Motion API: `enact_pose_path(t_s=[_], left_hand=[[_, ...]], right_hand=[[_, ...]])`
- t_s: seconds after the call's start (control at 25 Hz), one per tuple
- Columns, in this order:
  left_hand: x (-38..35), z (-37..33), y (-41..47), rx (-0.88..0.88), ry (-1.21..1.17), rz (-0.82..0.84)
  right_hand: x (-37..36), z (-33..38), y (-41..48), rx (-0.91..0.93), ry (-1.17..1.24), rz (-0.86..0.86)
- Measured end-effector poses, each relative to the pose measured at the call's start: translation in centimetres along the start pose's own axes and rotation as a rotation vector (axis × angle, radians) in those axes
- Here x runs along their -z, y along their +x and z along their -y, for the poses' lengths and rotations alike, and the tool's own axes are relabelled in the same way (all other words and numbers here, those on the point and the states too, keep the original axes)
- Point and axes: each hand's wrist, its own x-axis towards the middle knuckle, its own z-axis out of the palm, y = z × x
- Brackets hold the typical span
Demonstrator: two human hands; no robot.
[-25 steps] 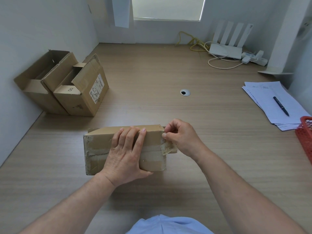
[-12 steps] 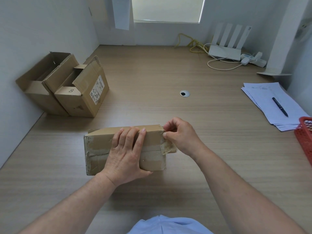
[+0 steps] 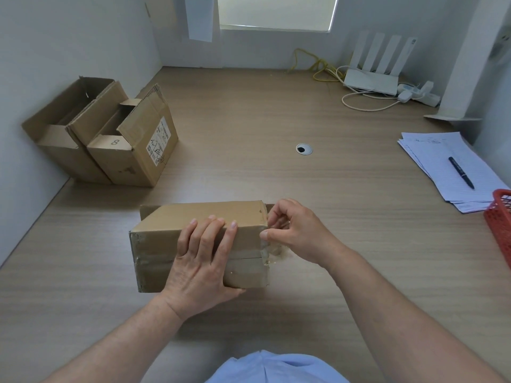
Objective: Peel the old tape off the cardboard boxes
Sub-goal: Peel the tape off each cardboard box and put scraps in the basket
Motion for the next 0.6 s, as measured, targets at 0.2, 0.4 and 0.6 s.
enact_pose_path(t_s=[0.2,0.4,0.6], left_hand=[[0.3,0.4,0.5,0.007,-0.020,0.001],[3.0,2.6,3.3,0.143,-0.064,0.072],[3.6,3.2,3.6,0.189,-0.099,0.297]], right_hand=[[-0.7,-0.7,-0.2,0.026,0.097,-0.072],[-1.0,-0.5,0.3,0.049,0.134,-0.064],[-1.0,-0.9,-0.5,0.048,0.140,0.004]])
